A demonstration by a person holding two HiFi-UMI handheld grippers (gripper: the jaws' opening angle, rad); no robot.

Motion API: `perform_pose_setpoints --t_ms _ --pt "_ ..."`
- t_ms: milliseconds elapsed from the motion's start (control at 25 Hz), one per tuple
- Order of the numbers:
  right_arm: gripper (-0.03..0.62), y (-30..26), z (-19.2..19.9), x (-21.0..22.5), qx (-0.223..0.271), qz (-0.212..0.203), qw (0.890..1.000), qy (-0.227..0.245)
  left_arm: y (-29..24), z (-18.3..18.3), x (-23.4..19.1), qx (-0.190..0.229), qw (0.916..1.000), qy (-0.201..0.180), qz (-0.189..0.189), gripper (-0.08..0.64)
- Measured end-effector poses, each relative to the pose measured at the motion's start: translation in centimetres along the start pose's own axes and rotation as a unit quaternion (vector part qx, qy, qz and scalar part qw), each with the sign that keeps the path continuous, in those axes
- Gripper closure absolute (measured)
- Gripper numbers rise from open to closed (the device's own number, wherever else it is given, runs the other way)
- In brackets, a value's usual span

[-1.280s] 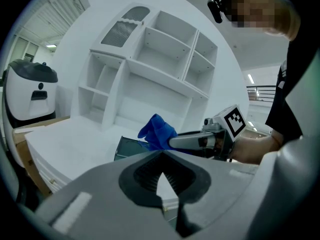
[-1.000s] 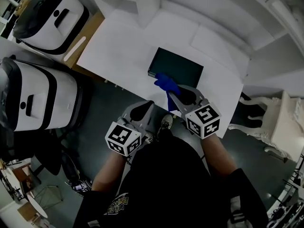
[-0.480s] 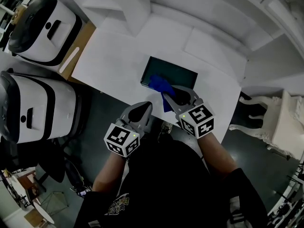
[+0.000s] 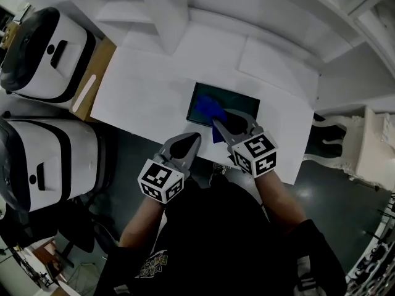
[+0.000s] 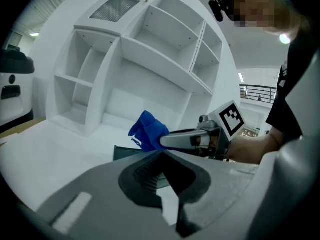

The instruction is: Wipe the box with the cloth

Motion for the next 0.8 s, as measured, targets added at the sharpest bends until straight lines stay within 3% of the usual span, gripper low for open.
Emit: perform_pose_setpoints --t_ms 360,800 --pt "0.474 -4.0 -1.0 -0.6 -0.005 0.055 0.998 -0.032 0.2 -1.7 -4.8 -0.022 0.9981 -0.013 0.056 0.560" --pt "0.474 -7.4 0.2 -0.3 -0.029 0.105 0.993 -0.051 0.6 -1.8 -7.7 -0.046 0.9948 -0.013 0.090 0.560"
Point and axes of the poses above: the fingertips, and each gripper's own axes: y backward along the fingers, x to its right, z out of its underside, the point moved 4 cm from there along y, backward along the fingers, and after that the axes turned 6 degrees about z, right-handed, at the moved point
